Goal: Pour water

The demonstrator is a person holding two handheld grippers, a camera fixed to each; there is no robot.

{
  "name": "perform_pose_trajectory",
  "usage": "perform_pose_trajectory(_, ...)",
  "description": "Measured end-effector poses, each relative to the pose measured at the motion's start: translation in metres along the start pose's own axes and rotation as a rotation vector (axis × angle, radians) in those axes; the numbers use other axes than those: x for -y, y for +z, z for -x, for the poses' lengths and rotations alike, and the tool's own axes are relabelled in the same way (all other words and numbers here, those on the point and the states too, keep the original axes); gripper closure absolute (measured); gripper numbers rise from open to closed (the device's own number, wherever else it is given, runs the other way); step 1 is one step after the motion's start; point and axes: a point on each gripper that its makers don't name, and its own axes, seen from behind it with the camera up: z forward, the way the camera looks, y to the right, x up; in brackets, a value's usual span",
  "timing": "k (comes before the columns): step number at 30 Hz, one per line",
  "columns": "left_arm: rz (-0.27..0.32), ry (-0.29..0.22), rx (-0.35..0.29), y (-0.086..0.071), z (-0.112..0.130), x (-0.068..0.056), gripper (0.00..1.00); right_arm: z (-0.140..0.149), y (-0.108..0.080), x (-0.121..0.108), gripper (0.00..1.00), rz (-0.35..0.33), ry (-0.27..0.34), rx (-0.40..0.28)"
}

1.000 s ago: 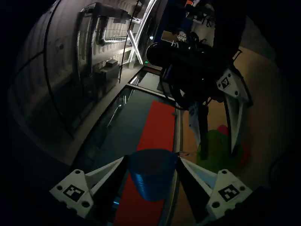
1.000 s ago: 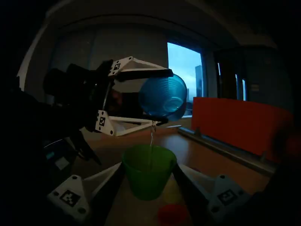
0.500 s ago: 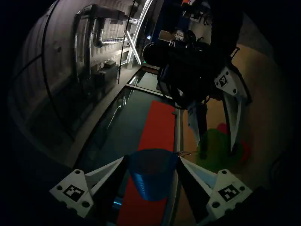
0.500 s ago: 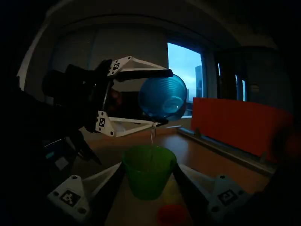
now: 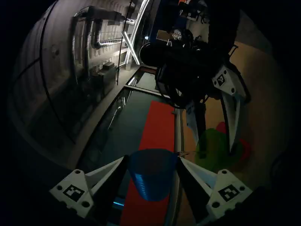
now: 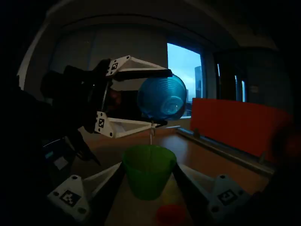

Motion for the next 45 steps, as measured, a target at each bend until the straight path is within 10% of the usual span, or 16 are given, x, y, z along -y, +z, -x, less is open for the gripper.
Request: perform_pose_trajectory(45, 0.006, 0.119, 0.011, 0.008, 0.000, -0.011, 0.12, 0.002, -0.002, -0.001, 0.06, 0.007, -0.011, 0.006)
